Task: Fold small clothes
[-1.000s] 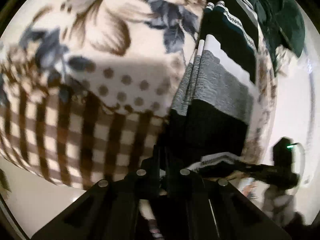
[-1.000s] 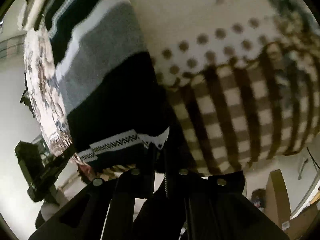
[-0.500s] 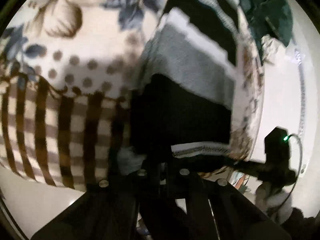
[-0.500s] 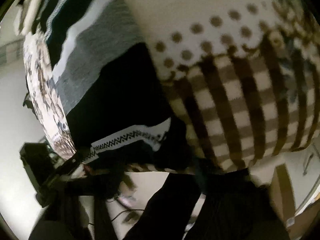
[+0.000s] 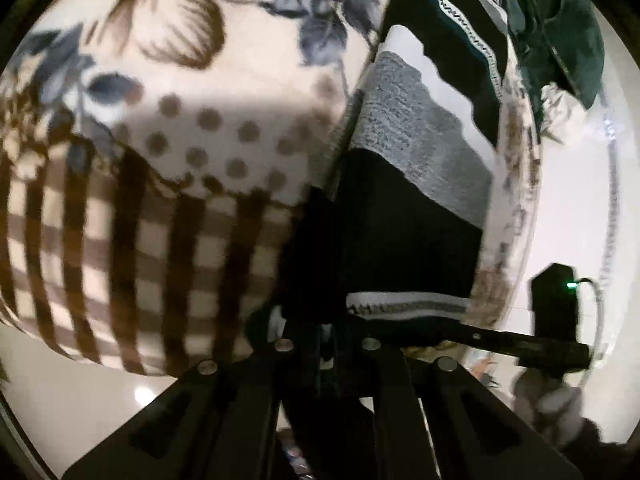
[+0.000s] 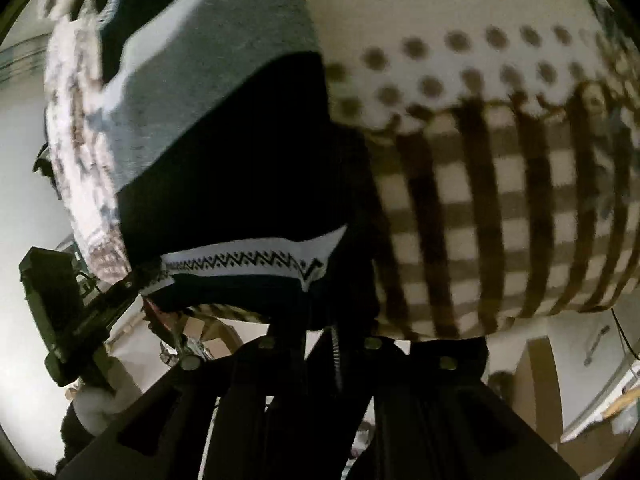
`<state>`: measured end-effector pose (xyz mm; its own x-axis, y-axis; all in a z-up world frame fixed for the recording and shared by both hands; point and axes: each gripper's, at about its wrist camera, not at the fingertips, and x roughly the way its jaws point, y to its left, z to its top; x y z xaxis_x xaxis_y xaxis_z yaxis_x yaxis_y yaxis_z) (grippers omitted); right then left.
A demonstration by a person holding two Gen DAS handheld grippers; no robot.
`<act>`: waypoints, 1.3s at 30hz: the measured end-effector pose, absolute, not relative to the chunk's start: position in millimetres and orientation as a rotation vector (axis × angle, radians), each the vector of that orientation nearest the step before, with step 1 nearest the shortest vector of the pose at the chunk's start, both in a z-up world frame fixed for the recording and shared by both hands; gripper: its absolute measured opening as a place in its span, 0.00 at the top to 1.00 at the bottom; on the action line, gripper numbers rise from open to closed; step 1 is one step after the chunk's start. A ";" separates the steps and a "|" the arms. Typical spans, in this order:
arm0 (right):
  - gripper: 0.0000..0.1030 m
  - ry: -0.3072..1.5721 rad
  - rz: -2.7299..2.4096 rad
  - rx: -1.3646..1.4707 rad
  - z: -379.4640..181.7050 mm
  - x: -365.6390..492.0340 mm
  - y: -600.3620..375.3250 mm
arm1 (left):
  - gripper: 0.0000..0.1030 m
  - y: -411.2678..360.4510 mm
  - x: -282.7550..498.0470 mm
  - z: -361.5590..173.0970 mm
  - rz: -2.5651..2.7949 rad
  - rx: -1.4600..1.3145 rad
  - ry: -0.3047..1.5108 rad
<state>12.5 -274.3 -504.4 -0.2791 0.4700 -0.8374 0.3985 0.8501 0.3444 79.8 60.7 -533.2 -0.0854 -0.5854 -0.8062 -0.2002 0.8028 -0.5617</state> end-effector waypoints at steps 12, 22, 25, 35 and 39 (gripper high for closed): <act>0.39 1.788 0.125 0.796 -516.0 17.4 -315.6 | 0.36 70.0 88.9 -561.0 -0.442 -0.744 1.605; 0.33 1.693 0.254 0.974 -551.2 16.0 -311.0 | 0.32 35.5 90.6 -562.5 -0.563 -0.725 1.580; 0.35 1.683 0.297 1.047 -552.4 10.2 -305.6 | 0.88 31.8 83.2 -559.1 -0.548 -0.728 1.582; 0.91 1.581 0.309 0.950 -488.2 22.6 -292.7 | 0.89 38.4 89.3 -483.4 -0.549 -0.758 1.408; 0.91 1.458 0.344 0.913 -424.4 44.4 -300.2 | 0.89 37.4 119.5 -427.0 -0.613 -0.727 1.278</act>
